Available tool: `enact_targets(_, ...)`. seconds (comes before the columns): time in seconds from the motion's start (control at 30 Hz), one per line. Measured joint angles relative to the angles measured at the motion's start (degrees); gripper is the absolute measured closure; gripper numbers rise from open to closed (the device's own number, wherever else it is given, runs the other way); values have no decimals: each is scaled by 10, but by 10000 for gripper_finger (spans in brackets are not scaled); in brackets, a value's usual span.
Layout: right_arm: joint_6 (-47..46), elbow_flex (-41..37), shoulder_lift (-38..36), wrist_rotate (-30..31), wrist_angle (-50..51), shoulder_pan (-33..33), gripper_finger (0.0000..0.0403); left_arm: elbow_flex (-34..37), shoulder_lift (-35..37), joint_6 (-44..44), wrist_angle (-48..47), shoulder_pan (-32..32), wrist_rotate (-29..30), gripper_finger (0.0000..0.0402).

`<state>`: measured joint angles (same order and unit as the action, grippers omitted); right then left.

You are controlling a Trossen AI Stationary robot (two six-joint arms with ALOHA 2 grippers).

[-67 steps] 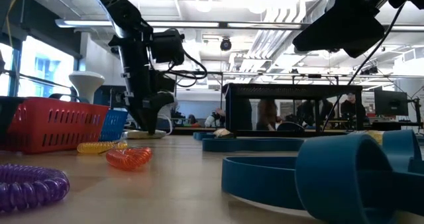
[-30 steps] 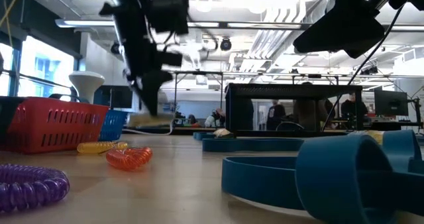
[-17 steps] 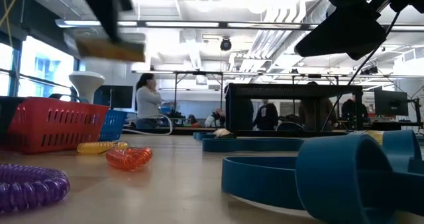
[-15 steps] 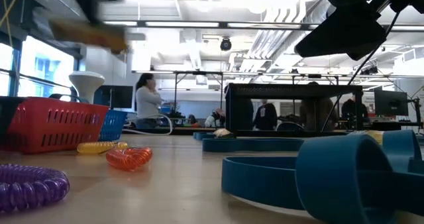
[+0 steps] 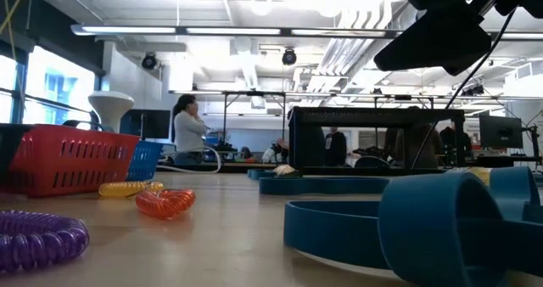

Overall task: Pick & Place Office Desk Supplies
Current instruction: Put the yellow crayon box into the black bin

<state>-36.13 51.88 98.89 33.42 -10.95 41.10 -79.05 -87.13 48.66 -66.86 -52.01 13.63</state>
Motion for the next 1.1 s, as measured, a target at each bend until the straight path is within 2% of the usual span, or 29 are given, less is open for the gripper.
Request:
enact_targets(0.17,12,0,0,1,0,-6,133,78,0,9,75,-24,3,401)
enact_targets(0.33,19,0,0,1,1,-18,133,136,0,28,115,-15,-7,401)
enact_targets(0.5,19,0,0,-5,3,-27,133,142,0,43,137,-9,-28,401)
enact_targets(0.87,19,0,0,-6,5,-30,133,168,-24,51,147,-11,-22,401)
enact_targets(1.1,34,0,0,-5,5,-30,133,168,-21,91,147,-6,-23,386)
